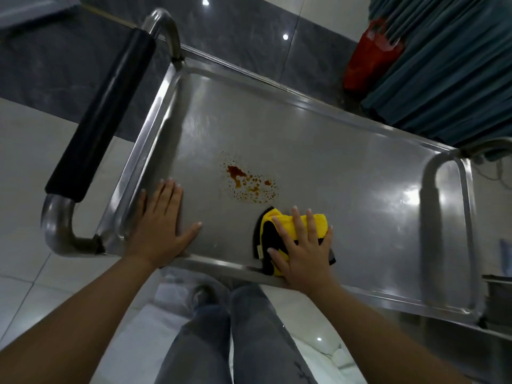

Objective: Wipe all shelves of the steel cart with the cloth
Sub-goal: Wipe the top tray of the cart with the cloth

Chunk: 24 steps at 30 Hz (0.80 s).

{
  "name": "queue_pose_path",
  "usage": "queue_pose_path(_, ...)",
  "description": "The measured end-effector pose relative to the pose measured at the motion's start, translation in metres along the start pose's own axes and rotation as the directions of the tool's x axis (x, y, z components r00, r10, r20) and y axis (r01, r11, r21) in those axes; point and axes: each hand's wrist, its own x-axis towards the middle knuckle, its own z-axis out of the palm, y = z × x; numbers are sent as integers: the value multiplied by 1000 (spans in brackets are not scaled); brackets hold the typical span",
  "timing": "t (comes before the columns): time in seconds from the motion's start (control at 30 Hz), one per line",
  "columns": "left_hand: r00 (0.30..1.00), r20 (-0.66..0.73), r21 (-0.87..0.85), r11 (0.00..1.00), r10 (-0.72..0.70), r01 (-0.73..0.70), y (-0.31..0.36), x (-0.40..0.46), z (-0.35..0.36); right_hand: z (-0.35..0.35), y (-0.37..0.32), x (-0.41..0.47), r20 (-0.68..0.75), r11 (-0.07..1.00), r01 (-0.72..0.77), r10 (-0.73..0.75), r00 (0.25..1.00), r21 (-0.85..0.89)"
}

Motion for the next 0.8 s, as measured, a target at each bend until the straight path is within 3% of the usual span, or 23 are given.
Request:
queue_pose_path(0.2, 999, -37, -58, 998, -11, 9, 3, -1, 0, -12, -2, 110, -24, 984, -162, 164, 986, 75)
queue_pose_path(0.37, 998, -60, -97, 995, -24, 18, -1, 0, 4, -11, 0, 159, -20, 976, -188, 191, 981, 113)
queue_pose_path(0.63, 998, -53, -79, 996, -40, 35, 0, -1, 0, 12, 0, 52, -125, 980, 200, -195, 973, 24)
queue_pose_path(0.8, 998, -49, -75, 996, -44, 40, 0, -2, 0, 5, 14, 90, -137, 913, 408, -408, 903, -27)
